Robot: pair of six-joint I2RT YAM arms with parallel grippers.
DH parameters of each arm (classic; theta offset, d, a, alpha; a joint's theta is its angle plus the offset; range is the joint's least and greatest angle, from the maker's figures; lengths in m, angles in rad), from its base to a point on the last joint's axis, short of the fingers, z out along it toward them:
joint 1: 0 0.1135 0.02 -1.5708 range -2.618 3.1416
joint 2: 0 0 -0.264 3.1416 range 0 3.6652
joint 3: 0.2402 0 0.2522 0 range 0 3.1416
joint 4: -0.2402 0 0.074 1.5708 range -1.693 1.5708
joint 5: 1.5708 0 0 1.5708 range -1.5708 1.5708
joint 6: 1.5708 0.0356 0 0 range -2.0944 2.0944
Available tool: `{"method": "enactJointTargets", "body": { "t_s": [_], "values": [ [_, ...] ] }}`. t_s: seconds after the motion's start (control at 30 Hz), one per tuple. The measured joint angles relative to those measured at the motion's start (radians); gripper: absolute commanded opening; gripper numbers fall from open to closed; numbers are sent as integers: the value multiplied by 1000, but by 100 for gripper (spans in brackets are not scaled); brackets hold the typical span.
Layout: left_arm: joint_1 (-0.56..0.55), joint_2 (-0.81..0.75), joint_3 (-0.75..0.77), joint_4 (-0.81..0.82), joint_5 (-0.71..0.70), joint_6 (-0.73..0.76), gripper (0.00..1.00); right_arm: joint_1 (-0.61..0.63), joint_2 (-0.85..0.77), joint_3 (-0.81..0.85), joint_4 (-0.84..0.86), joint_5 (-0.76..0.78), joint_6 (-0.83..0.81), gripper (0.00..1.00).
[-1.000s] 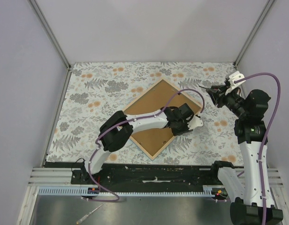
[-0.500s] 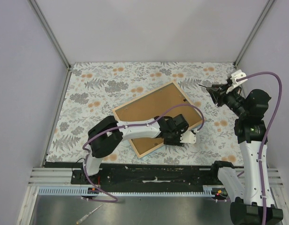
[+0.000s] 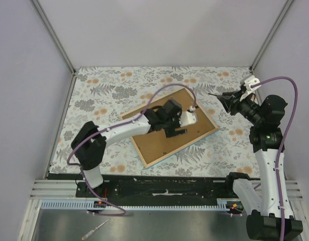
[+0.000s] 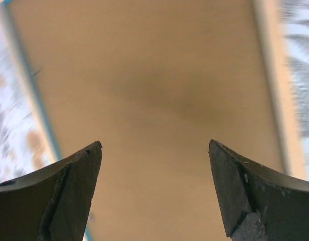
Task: Take the photo out of the frame
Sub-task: Adjust the photo frame at the center of the board.
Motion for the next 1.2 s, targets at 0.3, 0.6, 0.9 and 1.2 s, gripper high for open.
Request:
{"method": "enactJointTargets", "body": {
  "t_s": [0.3, 0.6, 0.9, 1.2],
  "values": [
    [423, -91, 90, 2, 18, -232, 95, 56, 31, -10, -9, -139, -28, 0],
    [606, -4, 36, -95, -3, -365, 94, 286, 84, -10, -69, -246, -173, 0],
    [700, -4, 5, -159, 33, -379, 94, 583, 307, 9, -171, -246, -323, 0],
    [768, 0, -62, -189, 57, -380, 92, 784, 523, 113, -128, -115, -346, 0]
  ]
}}
